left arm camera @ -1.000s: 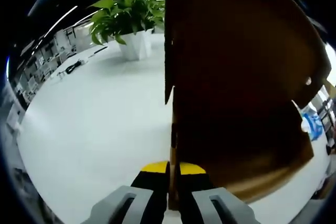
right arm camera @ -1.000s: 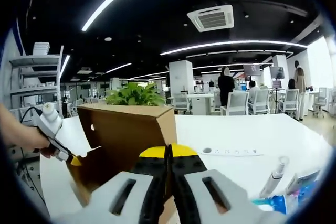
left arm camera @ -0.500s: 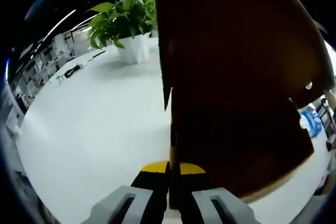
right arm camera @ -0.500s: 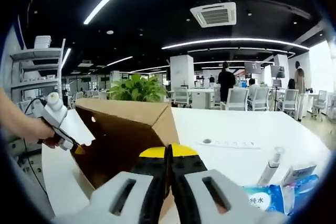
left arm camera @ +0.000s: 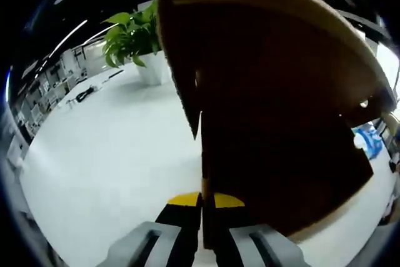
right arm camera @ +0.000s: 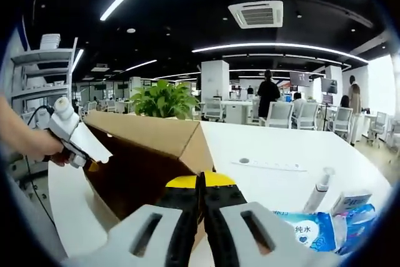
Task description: Operate the shoe box by opening the lid, removing the specified soft item, and placing it in the target area until the item is outside and the box remains undamaged.
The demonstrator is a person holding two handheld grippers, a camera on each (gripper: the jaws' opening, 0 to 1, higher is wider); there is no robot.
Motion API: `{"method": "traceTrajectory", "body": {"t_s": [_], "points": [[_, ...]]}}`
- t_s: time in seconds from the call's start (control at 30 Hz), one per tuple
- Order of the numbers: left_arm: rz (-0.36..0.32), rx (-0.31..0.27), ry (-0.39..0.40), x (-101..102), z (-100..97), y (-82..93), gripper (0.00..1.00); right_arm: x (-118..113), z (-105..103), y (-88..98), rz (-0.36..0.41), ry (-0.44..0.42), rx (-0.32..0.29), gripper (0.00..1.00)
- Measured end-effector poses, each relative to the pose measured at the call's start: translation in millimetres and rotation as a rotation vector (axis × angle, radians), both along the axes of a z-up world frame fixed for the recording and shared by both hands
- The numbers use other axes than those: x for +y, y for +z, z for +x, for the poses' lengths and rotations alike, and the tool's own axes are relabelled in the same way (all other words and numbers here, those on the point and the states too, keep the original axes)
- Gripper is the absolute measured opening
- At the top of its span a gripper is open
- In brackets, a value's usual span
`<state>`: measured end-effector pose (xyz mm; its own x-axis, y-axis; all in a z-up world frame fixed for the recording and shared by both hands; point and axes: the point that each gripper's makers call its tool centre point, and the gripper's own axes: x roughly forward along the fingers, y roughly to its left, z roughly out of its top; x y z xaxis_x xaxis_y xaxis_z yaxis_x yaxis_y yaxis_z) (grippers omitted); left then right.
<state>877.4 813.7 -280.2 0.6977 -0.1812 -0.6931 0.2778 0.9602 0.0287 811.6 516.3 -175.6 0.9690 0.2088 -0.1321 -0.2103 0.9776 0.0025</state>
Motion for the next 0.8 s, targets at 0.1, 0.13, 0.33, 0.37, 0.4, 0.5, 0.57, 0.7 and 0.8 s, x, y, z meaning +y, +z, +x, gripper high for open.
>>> {"method": "traceTrajectory", "body": {"t_s": [0.1, 0.13, 0.33, 0.37, 0.4, 0.5, 0.57, 0.7, 0.8], "points": [[0.005, -0.03, -0.02, -2, -2.1, 12.0, 0.1, 1, -1, -0.7, -0.003, -0.001, 0.0, 0.0], [0.0, -0.035, -0.024, -3, -3.2, 15.1, 0.11, 1, -1, -1.0, -0.004, -0.001, 0.0, 0.0], [0.002, -0.057, -0.075, -5, -14.7, 30.3, 0.15, 1, -6, -6.4, -0.018, -0.004, 0.002, 0.0], [0.007, -0.058, -0.087, -4, -20.3, 31.2, 0.15, 2, -7, -8.0, -0.015, -0.004, 0.006, 0.0], [0.006, -0.057, -0.096, -3, -26.1, 32.1, 0.15, 2, -8, -9.0, -0.013, -0.006, 0.009, 0.0], [0.006, -0.058, -0.114, 1, -32.9, 33.1, 0.16, 3, -12, -14.1, -0.011, -0.004, 0.032, 0.01], [0.004, -0.053, -0.128, 3, -38.6, 34.2, 0.16, 3, -16, -20.7, -0.01, -0.002, 0.053, 0.01], [0.008, -0.031, -0.152, 3, -49.1, 28.9, 0.17, 6, -23, -34.6, 0.004, -0.002, 0.104, 0.03], [0.008, -0.016, -0.156, 6, -54.8, 23.6, 0.17, 6, -27, -43.0, 0.008, -0.001, 0.135, 0.03]]}}
